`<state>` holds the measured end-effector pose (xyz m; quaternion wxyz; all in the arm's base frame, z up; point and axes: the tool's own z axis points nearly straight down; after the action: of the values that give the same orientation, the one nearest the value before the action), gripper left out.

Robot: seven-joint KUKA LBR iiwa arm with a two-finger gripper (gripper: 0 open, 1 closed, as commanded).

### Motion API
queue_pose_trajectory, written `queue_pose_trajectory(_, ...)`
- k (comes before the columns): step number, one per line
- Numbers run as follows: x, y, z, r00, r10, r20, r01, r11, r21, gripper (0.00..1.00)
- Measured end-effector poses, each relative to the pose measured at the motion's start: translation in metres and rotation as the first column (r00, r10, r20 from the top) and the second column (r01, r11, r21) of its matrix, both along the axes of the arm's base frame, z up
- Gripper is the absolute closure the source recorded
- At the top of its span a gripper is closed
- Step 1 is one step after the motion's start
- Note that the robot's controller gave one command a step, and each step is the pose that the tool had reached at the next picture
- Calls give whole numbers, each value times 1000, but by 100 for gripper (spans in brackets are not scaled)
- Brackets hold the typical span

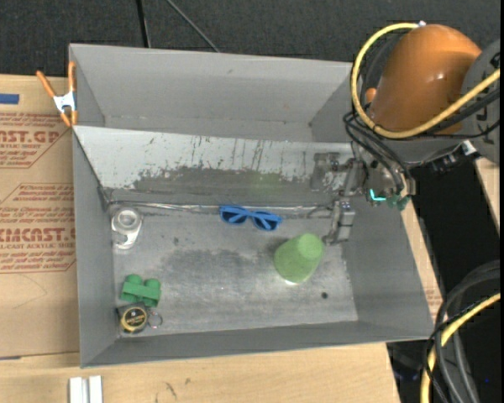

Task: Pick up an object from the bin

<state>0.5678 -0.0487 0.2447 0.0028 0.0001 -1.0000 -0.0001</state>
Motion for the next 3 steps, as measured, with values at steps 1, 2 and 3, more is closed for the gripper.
queue_pose_trajectory(1,7,-27,-142,998,60,-2,-60,998,2,0)
queue_pose_trajectory(2,7,-27,-148,1000,0,-4,0,1000,0,0)
queue_pose_trajectory(3,9,-27,-147,1000,-1,3,1,1000,-1,100)
